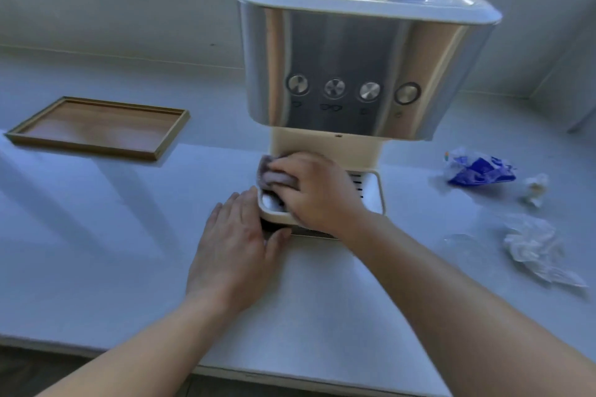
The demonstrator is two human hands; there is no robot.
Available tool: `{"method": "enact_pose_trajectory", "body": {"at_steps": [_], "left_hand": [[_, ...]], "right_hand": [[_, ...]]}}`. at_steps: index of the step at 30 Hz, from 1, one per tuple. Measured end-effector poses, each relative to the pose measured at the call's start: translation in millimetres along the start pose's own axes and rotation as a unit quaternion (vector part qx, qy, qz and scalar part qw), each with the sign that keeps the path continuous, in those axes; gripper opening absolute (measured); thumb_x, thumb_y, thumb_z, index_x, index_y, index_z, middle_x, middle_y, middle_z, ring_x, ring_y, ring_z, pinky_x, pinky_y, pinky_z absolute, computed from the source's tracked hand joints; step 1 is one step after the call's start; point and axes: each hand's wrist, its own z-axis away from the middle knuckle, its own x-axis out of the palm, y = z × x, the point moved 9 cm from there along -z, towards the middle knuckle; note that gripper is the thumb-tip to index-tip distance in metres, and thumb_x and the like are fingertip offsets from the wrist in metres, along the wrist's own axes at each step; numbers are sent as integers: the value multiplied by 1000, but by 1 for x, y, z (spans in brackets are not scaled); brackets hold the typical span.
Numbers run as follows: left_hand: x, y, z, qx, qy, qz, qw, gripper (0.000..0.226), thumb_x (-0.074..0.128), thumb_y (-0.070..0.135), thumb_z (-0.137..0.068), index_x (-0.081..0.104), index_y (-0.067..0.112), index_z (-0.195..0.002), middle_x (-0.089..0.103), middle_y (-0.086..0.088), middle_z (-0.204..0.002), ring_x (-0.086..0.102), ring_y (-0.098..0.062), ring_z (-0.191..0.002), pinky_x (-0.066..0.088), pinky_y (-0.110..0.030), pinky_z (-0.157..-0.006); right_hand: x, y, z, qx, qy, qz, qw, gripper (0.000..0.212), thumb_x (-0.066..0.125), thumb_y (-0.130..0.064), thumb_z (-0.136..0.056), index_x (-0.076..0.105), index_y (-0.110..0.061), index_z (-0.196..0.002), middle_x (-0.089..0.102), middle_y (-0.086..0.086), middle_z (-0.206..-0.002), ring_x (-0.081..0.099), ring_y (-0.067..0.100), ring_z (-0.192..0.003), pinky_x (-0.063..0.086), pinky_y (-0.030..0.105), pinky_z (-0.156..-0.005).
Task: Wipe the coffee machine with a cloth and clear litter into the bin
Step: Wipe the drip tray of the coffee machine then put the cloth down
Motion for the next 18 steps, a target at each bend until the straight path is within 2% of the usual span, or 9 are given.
{"method": "enact_pose_trajectory", "body": {"at_steps": [2,4,7,9,13,16,18], "left_hand": [[-2,-1,0,-4,1,2,1000,52,47,48,-93,44,13,-131,55,-4,-124,47,-26,-120,36,-46,-108],[0,-2,-1,-11,-6,4,1000,47,50,43,-93,47,10,-127,56,-8,-121,48,-28,-119,37,-48,-108],[3,-6,-2,-14,-15,-6,1000,53,47,50,-94,44,15,-135,55,-7,-129,45,-27,-127,35,-46,-110],[4,-8,-2,-12,-15,-10,1000,62,43,56,-94,37,17,-142,51,-6,-136,41,-26,-132,33,-45,-112],[5,-8,-2,-4,-8,-6,1000,72,36,60,-94,25,16,-151,42,-4,-150,30,-22,-143,23,-43,-120],[4,-10,-1,-5,1,1,1000,76,35,61,-95,20,17,-154,36,-2,-156,23,-20,-148,18,-41,-123],[6,-9,0,-5,5,3,1000,77,34,62,-95,19,16,-154,33,-2,-158,20,-20,-149,16,-41,-124]], "right_hand": [[15,-13,-9,-11,-6,-13,1000,14,65,-23,-87,73,-12,-86,70,4,-90,64,22,-91,51,38,-72],[19,-19,-1,-28,-16,-17,999,19,63,-29,-90,73,-13,-86,71,1,-90,63,19,-92,51,36,-73],[3,-13,24,-71,-51,-21,996,16,63,-30,-90,75,-20,-89,73,-7,-94,62,9,-98,52,34,-79],[-18,12,33,-39,-55,-9,998,14,61,-27,-87,75,-26,-90,73,-11,-94,62,3,-95,53,34,-78],[-63,62,50,54,47,53,996,22,65,-11,-83,79,-25,-93,74,-6,-96,65,19,-92,52,34,-81],[-73,68,76,111,152,60,980,22,69,-6,-82,78,-22,-92,74,-8,-98,63,14,-96,52,29,-79],[-63,49,89,88,168,97,977,17,69,-12,-86,77,-24,-94,73,-10,-95,61,15,-91,51,27,-73]]}}
